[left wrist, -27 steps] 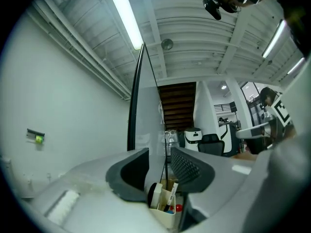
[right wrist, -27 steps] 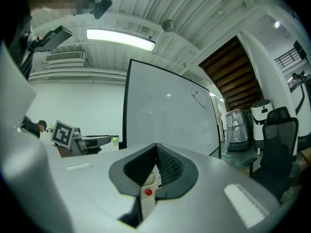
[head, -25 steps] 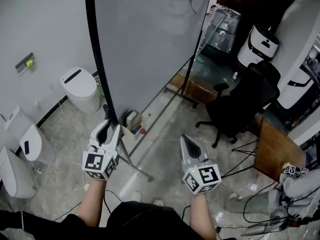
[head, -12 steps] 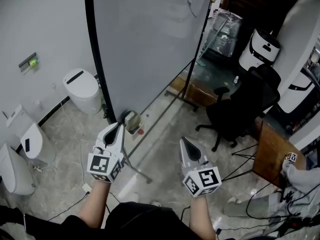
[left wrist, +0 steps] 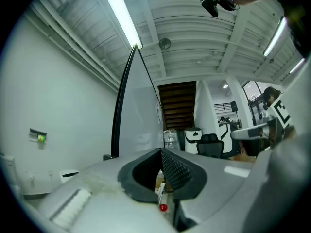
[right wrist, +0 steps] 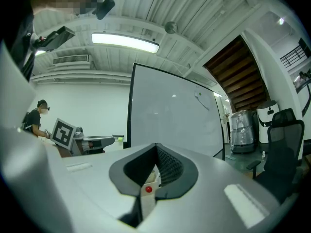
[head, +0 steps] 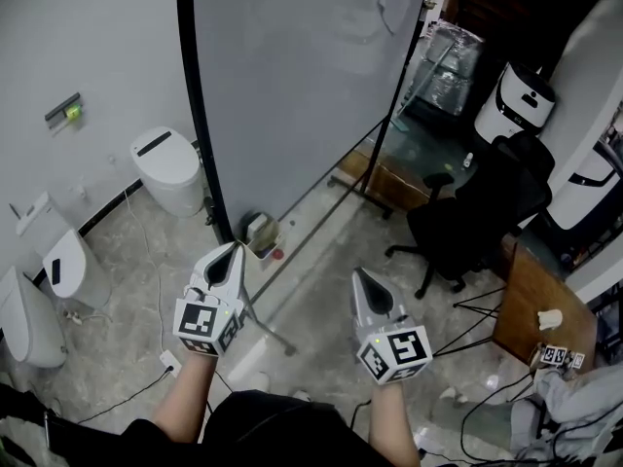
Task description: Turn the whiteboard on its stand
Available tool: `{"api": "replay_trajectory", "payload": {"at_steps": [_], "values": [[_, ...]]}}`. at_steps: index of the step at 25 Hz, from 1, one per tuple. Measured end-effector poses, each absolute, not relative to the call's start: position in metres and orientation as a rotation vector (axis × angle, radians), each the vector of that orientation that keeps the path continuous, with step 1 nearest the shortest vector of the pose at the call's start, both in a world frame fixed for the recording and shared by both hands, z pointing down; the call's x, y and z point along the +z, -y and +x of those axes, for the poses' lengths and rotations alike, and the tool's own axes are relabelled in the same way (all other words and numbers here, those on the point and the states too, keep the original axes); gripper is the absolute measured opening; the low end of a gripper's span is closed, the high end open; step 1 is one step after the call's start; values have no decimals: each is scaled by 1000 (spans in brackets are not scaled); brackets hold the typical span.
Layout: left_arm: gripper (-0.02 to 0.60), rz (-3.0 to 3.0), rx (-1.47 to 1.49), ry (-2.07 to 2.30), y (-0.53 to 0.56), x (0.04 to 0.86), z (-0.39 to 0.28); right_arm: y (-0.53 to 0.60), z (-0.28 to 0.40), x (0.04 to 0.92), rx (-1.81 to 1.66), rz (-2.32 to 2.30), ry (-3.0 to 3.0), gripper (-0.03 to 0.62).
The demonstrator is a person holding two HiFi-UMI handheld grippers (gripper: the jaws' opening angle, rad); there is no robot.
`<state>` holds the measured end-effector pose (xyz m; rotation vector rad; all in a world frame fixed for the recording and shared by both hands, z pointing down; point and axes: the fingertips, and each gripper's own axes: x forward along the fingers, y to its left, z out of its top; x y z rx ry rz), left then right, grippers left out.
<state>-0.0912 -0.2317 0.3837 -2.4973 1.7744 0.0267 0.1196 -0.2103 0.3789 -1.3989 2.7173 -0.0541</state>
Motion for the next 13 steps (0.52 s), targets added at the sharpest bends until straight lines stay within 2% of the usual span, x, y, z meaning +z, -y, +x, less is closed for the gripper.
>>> {"api": "replay_trajectory", "payload": {"at_steps": [13], "values": [[2,-2552,41,-1773,229,401,-94,216,116,384,-59,-1395,-2725,8]]}}
